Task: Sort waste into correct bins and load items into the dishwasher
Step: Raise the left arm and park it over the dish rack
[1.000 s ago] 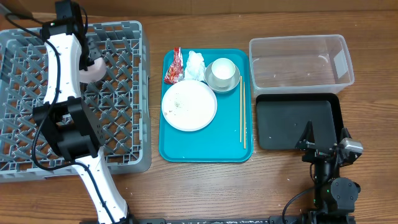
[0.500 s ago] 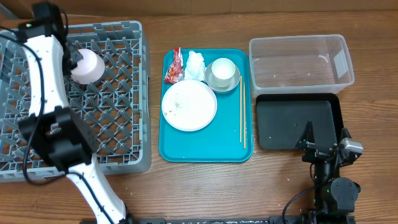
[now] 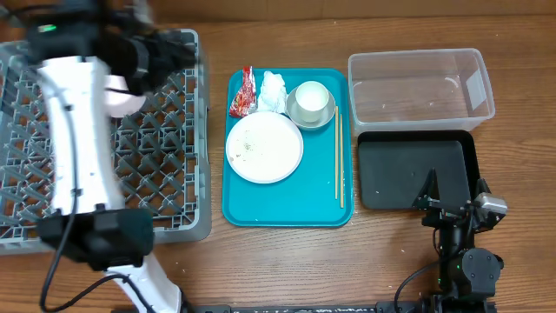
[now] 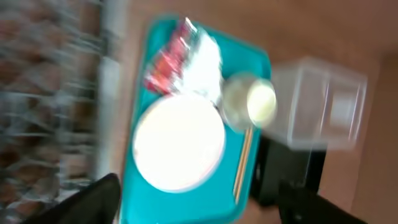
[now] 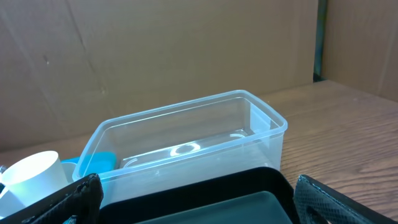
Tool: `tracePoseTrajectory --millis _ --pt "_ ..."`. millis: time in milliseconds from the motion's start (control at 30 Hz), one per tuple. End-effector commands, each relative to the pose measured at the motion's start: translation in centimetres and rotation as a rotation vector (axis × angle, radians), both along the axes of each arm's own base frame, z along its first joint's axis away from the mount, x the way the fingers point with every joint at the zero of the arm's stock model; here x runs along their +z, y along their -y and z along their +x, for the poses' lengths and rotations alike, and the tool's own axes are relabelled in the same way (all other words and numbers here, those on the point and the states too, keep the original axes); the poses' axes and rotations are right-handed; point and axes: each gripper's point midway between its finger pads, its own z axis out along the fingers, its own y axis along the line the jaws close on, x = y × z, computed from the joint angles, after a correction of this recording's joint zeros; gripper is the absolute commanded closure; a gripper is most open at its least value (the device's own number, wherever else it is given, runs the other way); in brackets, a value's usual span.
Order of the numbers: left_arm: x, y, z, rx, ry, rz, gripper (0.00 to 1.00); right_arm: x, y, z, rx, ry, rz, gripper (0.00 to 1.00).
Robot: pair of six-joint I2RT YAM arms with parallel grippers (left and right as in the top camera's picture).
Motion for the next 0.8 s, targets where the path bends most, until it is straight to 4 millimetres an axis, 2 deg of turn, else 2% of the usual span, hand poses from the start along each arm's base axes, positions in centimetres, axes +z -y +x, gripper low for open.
tracePoseTrajectory --millis 0,33,167,267,367,433,533,633,667,767 --pt "-1.5 6.1 -1.5 -0.223 -0.001 0.110 0.16 -0.2 0.2 0.0 -0.008 0.004 0.002 0.00" --pt "-1.9 7.0 -1.8 -0.248 0.001 0.167 0.10 -0.2 0.2 0.0 -0.008 0.004 0.002 0.00" --pt "-2.5 11.1 -3.2 -0.329 0.010 0.272 0.00 -0.2 0.2 0.0 -0.008 0.004 0.002 0.00" --pt "-2.6 14.9 -4.9 -0.421 0.019 0.277 0.00 -0.2 0.2 0.0 -0.008 0.004 0.002 0.00" --pt "-3.0 17.0 -6.3 -0.482 0.033 0.337 0.01 -0.2 0.2 0.0 -0.008 0.004 0.002 0.00" --pt "-3.5 17.6 -6.8 -0.476 0.036 0.409 0.05 -0.2 0.2 0.0 -0.008 0.004 0.002 0.00" --pt "-4.0 17.1 -6.9 -0.399 0.020 0.482 0.09 -0.2 0.2 0.0 -0.008 0.004 0.002 0.00" --pt "-4.4 15.6 -6.8 -0.321 -0.009 0.541 0.10 -0.2 0.2 0.0 -0.008 0.004 0.002 0.00" --pt "-4.5 13.8 -6.6 -0.257 -0.039 0.578 0.10 -0.2 0.2 0.0 -0.008 0.004 0.002 0.00" --pt "-4.6 10.9 -6.3 -0.177 -0.094 0.598 0.07 -0.2 0.2 0.0 -0.008 0.004 0.002 0.00"
